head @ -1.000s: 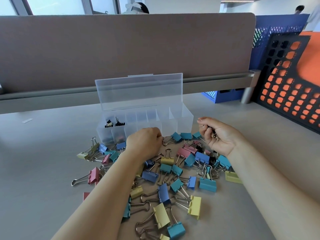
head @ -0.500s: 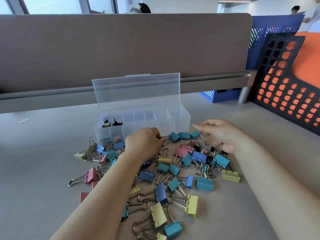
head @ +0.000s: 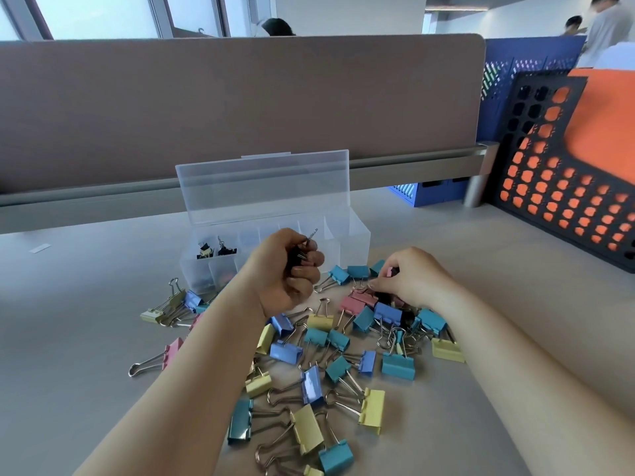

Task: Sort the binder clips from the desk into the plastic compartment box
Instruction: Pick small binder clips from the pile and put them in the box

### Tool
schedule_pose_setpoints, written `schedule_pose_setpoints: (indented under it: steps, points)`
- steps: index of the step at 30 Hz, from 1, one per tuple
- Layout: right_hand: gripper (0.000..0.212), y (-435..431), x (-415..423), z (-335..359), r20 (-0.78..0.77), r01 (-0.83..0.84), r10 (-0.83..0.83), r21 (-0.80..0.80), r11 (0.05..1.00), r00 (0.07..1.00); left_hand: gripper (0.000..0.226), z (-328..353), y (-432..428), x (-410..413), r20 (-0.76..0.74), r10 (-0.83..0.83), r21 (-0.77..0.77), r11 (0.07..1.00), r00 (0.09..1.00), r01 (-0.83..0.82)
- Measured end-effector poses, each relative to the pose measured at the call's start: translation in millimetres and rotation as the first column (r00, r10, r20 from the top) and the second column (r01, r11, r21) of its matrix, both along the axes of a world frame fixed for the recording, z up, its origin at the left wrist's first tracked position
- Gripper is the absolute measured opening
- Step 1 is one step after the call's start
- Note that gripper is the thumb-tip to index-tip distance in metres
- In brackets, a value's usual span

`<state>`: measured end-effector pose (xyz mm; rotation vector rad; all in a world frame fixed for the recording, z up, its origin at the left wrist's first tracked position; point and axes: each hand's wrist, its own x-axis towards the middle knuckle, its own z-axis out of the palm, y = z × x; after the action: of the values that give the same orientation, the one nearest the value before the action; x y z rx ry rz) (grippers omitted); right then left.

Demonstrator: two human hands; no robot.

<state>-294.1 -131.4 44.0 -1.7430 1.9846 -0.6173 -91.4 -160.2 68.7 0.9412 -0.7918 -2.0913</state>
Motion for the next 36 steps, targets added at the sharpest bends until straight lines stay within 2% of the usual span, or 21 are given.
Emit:
schedule_pose_setpoints:
  steps: [1,3,4,6,8,9,10,12,14,15,17,19,20,22,24,26,28,29,33,36]
  points:
    - [0.025,0,0,0,0.067,0.014,-0.013,-0.004,1.000,0.998,0.014,0,1,1,-0.062,-0.029,0.039,0.999,0.998,0.031]
    - [0.023,1,-3,4,0.331,0.068,-0.069,0.015,0.998,0.941,0.012,0,4,-1,-0.155,-0.069,0.083,0.993,0.985,0.083]
    - [0.021,1,-7,7,0.516,0.085,-0.102,0.056,0.995,0.850,0.014,-1,6,-3,-0.179,-0.081,0.097,0.990,0.980,0.100]
    - [0.019,3,-17,11,0.834,0.053,-0.158,0.153,0.987,0.529,0.020,-3,9,-8,-0.172,-0.091,0.116,0.987,0.981,0.112]
    - [0.022,10,-27,13,0.954,-0.006,-0.207,0.213,0.977,0.216,0.026,-5,12,-15,-0.105,-0.092,0.112,0.988,0.990,0.104]
    - [0.023,14,-32,13,0.970,-0.026,-0.216,0.220,0.975,0.113,0.027,-5,14,-19,-0.076,-0.092,0.106,0.989,0.993,0.099]
    - [0.023,18,-36,12,0.975,-0.032,-0.217,0.218,0.975,0.044,0.027,-5,17,-22,-0.054,-0.090,0.099,0.991,0.994,0.095]
    - [0.026,25,-44,9,0.979,-0.014,-0.202,0.201,0.979,-0.006,0.024,-2,21,-29,-0.008,-0.075,0.064,0.995,0.997,0.075]
    - [0.023,32,-49,7,0.982,0.014,-0.183,0.183,0.983,0.050,0.022,-1,25,-36,0.036,-0.062,0.016,0.998,0.997,0.061]
    - [0.020,33,-51,6,0.977,0.031,-0.178,0.175,0.984,0.117,0.024,-1,27,-39,0.054,-0.063,-0.005,0.998,0.997,0.063]
    - [0.017,36,-52,3,0.927,0.092,-0.174,0.151,0.984,0.331,0.029,-3,30,-45,0.099,-0.055,-0.046,0.997,0.994,0.060]
    - [0.015,38,-52,-1,0.806,0.159,-0.181,0.108,0.981,0.564,0.034,-8,33,-49,0.172,-0.010,-0.102,0.994,0.985,0.028]
    - [0.014,39,-51,-2,0.738,0.182,-0.186,0.086,0.979,0.649,0.034,-9,36,-51,0.211,0.012,-0.136,0.991,0.977,0.017]
    - [0.018,40,-47,-3,0.608,0.214,-0.195,0.041,0.976,0.770,0.027,-9,40,-54,0.311,0.046,-0.216,0.976,0.949,0.024]
    - [0.022,39,-43,-4,0.461,0.230,-0.189,-0.032,0.973,0.867,0.023,-9,45,-56,0.508,0.113,-0.379,0.920,0.854,0.103]
    - [0.016,36,-41,-8,0.329,0.207,-0.163,-0.104,0.973,0.930,0.024,-12,48,-59,0.684,0.252,-0.566,0.775,0.684,0.280]
    - [0.009,35,-41,-10,0.213,0.170,-0.143,-0.115,0.979,0.967,0.019,-19,48,-63,0.724,0.378,-0.661,0.620,0.578,0.423]
    - [0.008,35,-41,-10,0.150,0.156,-0.139,-0.107,0.982,0.979,0.016,-21,48,-65,0.732,0.419,-0.673,0.571,0.538,0.470]
    - [0.008,35,-41,-10,-0.020,0.149,-0.151,-0.074,0.986,0.988,0.022,-25,49,-74,0.764,0.565,-0.619,0.506,0.311,0.601]
    - [0.017,34,-38,-11,-0.092,0.173,-0.180,-0.075,0.982,0.979,0.024,-28,49,-75,0.785,0.568,-0.567,0.493,0.249,0.660]
